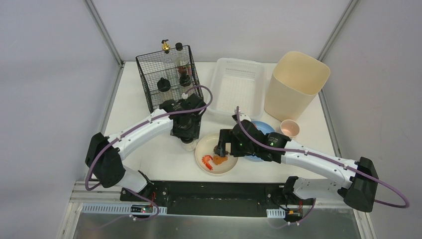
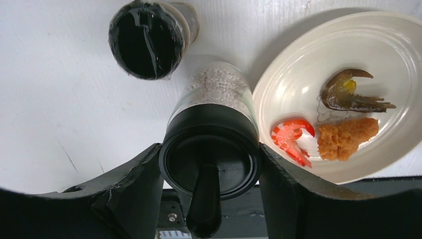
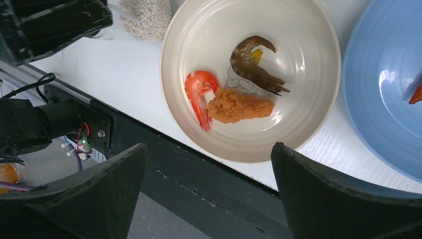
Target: Clear the kitchen counter
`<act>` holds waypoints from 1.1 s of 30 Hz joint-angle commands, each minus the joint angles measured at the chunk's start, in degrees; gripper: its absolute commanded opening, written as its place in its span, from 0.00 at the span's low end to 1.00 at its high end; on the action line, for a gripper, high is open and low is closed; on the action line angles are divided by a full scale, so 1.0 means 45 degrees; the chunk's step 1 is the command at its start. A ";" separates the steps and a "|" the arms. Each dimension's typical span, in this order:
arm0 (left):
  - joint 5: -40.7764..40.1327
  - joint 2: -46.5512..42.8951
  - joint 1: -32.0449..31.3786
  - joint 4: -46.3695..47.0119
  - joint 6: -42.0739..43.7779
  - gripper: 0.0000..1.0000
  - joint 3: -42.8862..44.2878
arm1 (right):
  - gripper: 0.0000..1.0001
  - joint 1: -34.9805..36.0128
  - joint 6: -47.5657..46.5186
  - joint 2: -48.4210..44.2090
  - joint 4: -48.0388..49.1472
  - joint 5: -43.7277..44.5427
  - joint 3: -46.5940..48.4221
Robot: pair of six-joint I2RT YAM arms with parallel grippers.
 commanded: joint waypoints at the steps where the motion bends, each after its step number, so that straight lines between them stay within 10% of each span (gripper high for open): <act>1: 0.0924 -0.1025 -0.0138 -0.0622 0.0346 0.00 0.1035 | 0.99 0.0103 0.0001 0.0113 0.0152 0.0033 0.0342; 33: -0.0058 0.2629 0.2594 -0.2422 0.2998 0.00 1.0264 | 0.99 0.0092 0.0247 -0.0749 0.0261 0.0345 -0.0495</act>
